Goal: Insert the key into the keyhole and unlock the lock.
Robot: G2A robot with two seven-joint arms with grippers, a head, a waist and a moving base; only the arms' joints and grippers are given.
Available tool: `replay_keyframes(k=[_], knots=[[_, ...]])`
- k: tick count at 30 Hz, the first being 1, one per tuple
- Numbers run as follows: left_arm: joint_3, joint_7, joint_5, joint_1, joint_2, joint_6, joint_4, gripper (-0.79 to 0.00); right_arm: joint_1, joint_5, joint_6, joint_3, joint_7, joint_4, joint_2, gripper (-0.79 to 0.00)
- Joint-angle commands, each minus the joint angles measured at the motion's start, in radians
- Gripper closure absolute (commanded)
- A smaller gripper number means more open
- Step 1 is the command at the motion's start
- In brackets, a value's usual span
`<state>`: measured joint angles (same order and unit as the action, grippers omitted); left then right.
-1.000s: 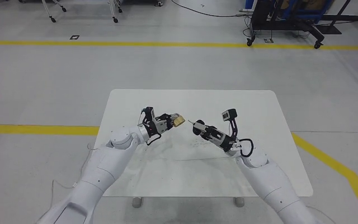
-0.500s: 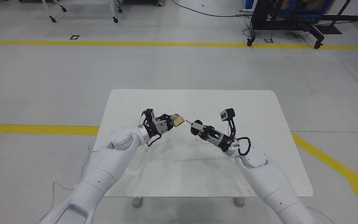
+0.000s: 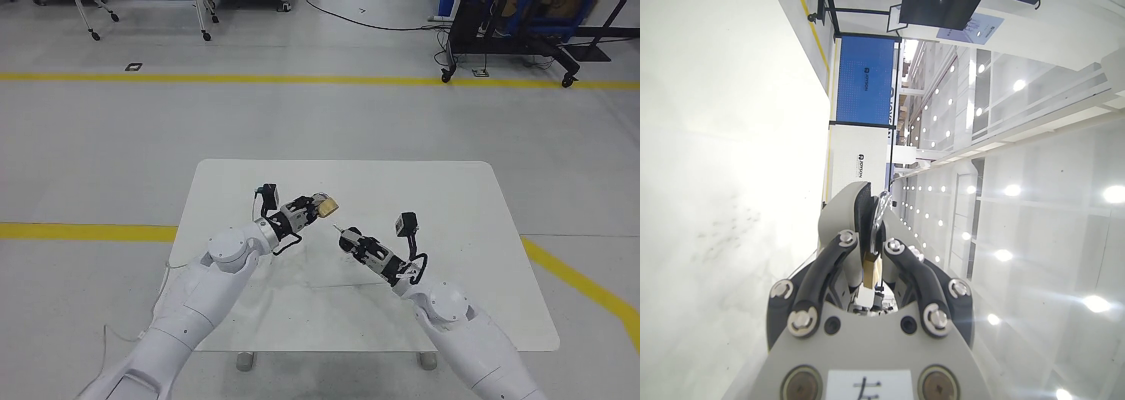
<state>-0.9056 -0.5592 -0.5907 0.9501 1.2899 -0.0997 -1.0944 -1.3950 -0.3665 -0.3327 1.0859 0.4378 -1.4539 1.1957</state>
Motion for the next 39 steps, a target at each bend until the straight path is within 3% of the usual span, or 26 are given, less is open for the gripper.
replay_keyframes(k=[1, 18, 31, 39], knots=[[-0.001, 0.002, 0.011, 0.005, 0.001, 0.001, -0.006, 0.0, 0.005, -0.006, 0.001, 0.001, -0.01, -0.006, 0.002, 0.0], [-0.025, -0.02, 0.082, 0.026, 0.004, -0.001, -0.033, 0.0, 0.04, 0.042, 0.049, -0.013, -0.086, 0.006, 0.021, 0.0], [-0.046, 0.031, 0.131, 0.043, 0.008, 0.013, -0.05, 0.0, 0.035, 0.101, 0.056, -0.016, -0.144, -0.005, 0.031, 0.0], [-0.069, 0.067, 0.059, 0.065, 0.018, 0.025, -0.059, 0.0, -0.003, 0.332, 0.025, -0.03, -0.398, -0.058, 0.041, 0.0]])
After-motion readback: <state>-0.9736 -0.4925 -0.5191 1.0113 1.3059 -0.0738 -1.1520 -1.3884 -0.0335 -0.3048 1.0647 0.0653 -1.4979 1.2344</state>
